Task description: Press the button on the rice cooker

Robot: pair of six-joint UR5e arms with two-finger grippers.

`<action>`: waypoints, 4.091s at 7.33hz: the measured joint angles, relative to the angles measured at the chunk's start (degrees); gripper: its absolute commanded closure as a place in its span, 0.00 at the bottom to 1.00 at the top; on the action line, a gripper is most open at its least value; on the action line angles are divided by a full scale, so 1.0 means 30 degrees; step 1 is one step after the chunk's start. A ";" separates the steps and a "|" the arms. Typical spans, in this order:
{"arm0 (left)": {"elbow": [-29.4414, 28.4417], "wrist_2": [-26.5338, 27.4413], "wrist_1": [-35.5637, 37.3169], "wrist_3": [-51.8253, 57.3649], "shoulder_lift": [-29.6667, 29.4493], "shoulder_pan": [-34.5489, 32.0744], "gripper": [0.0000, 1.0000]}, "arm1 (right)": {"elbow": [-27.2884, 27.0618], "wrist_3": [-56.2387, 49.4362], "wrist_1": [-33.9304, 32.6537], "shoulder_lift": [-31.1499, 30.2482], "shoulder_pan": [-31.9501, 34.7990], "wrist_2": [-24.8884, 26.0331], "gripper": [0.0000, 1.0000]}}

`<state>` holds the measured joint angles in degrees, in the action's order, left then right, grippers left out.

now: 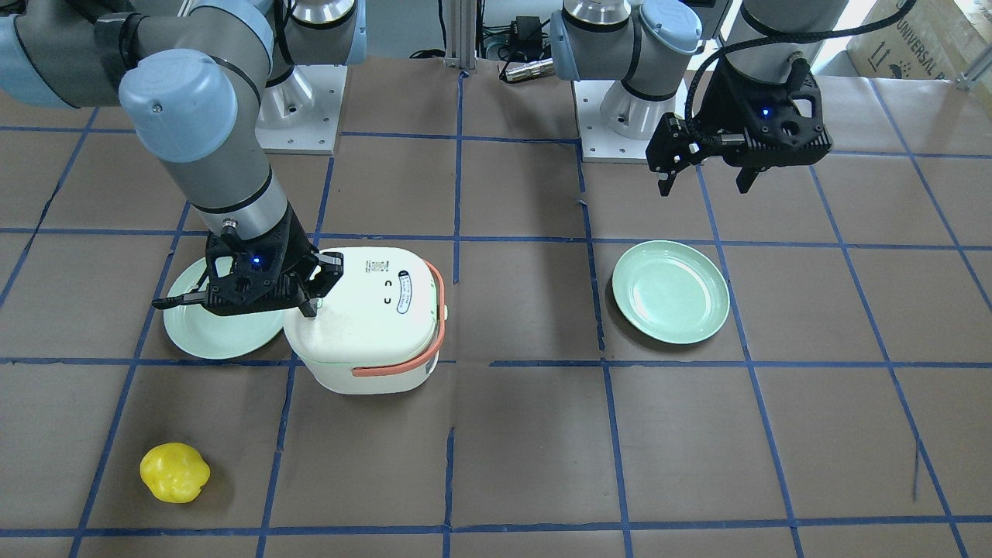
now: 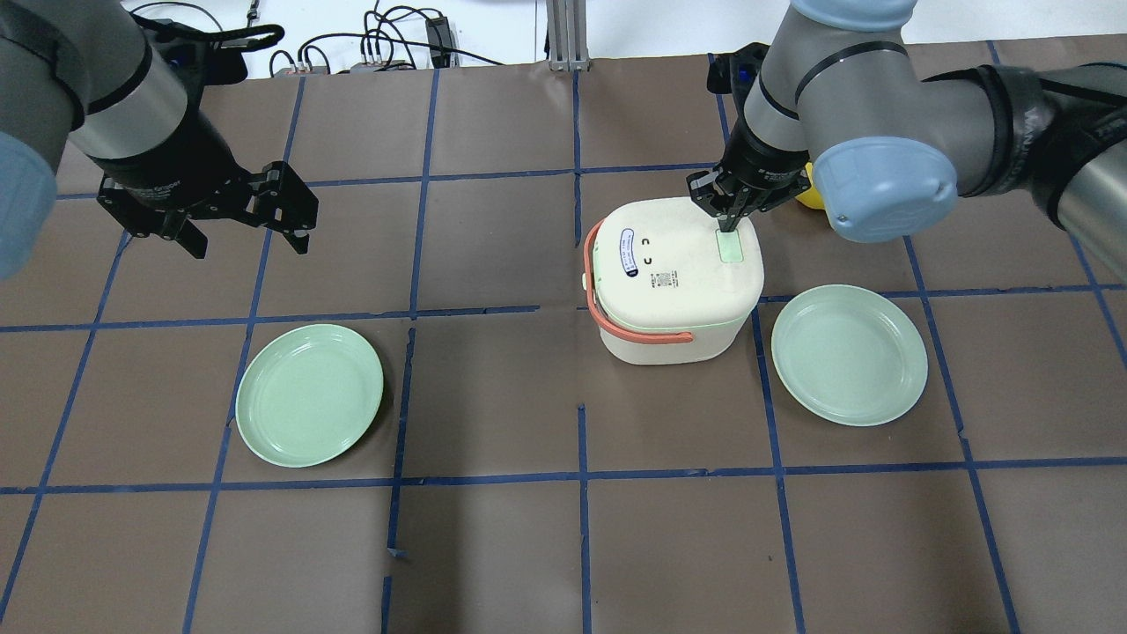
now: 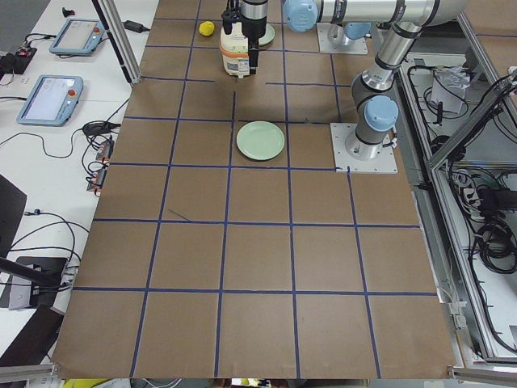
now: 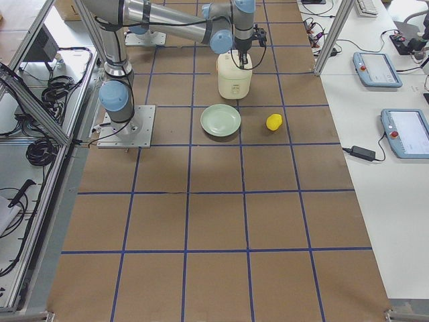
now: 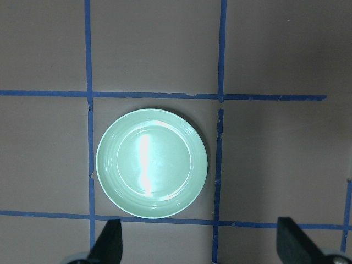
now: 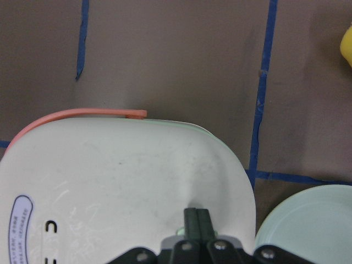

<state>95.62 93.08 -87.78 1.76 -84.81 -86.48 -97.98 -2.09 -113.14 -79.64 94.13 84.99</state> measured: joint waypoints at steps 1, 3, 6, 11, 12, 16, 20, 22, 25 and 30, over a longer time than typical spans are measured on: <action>0.0001 0.0000 0.0010 0.0001 0.0000 -0.0001 0.00 | 0.0012 0.0012 0.0070 -0.0116 0.0000 0.0006 0.83; 0.0001 0.0000 0.0019 0.0000 0.0008 0.0000 0.00 | 0.0225 0.0040 0.0415 -0.0382 0.0001 0.0059 0.29; 0.0000 0.0000 0.0020 0.0000 0.0003 0.0000 0.00 | 0.1585 0.0053 0.2091 -0.0654 0.0001 0.0198 0.01; 0.0000 0.0000 0.0020 0.0000 0.0000 0.0000 0.00 | 0.2727 0.0048 0.3948 -0.1768 -0.0104 0.0377 0.01; 0.0000 0.0000 0.0020 0.0000 0.0000 0.0000 0.00 | 0.2738 0.0022 0.4181 -0.2126 -0.0209 0.0404 0.01; 0.0000 0.0000 0.0020 0.0000 0.0001 0.0000 0.00 | 0.2910 -0.0062 0.4911 -0.3409 -0.0591 0.1084 0.01; 0.0000 0.0000 -0.0001 0.0000 0.0000 0.0000 0.00 | 0.3597 -0.0175 0.6628 -0.3653 -0.1669 0.1039 0.01; 0.0000 0.0000 0.0009 0.0000 0.0000 0.0000 0.00 | 0.3408 -0.0150 0.6680 -0.3598 -0.1718 0.1039 0.01; 0.0000 0.0000 0.0009 0.0000 0.0000 0.0000 0.00 | 0.3169 -0.0126 0.6489 -0.3482 -0.1727 0.1024 0.01; 0.0000 0.0000 0.0014 0.0000 0.0000 0.0000 0.00 | 0.2547 -0.0123 0.5509 -0.3300 -0.1709 0.0947 0.01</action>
<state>95.62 93.08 -87.73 1.76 -84.81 -86.48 -90.34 -2.46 -96.62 -89.54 89.00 87.83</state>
